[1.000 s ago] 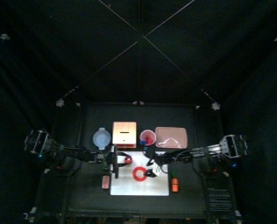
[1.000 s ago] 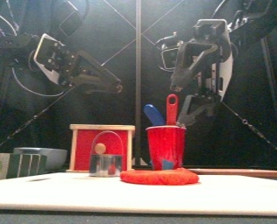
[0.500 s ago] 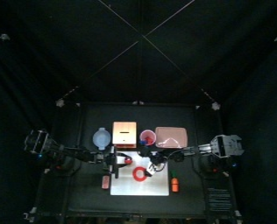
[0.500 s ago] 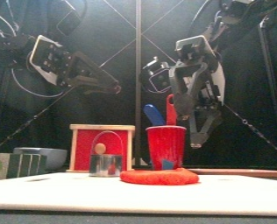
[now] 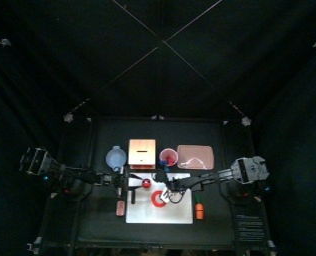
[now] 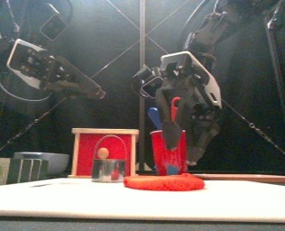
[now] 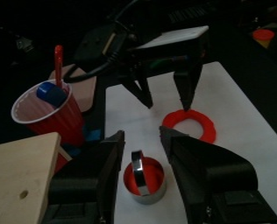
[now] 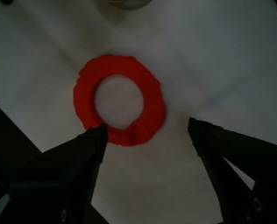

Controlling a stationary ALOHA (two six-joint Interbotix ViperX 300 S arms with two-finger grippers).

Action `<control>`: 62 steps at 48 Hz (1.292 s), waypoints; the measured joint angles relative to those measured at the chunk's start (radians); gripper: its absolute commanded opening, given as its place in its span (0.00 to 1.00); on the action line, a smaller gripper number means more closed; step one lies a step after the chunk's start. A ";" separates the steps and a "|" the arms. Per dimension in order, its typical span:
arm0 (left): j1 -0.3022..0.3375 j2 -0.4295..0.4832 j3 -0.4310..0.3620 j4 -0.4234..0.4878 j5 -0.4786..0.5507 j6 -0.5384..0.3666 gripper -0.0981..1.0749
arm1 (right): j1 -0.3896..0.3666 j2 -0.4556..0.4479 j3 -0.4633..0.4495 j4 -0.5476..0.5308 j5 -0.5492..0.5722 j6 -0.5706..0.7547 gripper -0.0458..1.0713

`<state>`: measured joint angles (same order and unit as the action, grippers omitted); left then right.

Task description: Place excess dough on plate

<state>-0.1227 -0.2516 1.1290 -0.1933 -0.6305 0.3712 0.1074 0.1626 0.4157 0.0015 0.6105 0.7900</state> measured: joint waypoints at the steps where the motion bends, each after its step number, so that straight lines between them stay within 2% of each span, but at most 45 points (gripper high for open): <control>1: 0.000 -0.005 0.005 0.002 0.000 0.000 0.75 | 0.000 0.009 -0.005 0.000 0.002 0.005 0.94; 11: 0.000 -0.034 0.029 0.000 0.002 -0.002 0.75 | 0.003 0.066 -0.029 0.000 0.003 0.021 0.94; 22: 0.002 -0.035 0.031 0.000 0.002 -0.002 0.75 | 0.000 0.072 -0.034 -0.002 0.011 0.023 0.92; 38: -0.002 -0.035 0.031 -0.002 0.002 -0.003 0.75 | -0.002 0.092 -0.035 -0.008 0.011 0.023 0.75; 52: -0.003 -0.035 0.031 -0.003 0.002 -0.003 0.74 | -0.005 0.109 -0.052 -0.021 0.012 0.023 0.73; 62: -0.003 -0.035 0.031 -0.005 0.000 -0.003 0.75 | -0.006 0.114 -0.058 -0.032 0.021 0.023 0.67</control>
<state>-0.1258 -0.2869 1.1597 -0.1979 -0.6305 0.3682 0.1012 0.2761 0.3574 -0.0307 0.6320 0.8130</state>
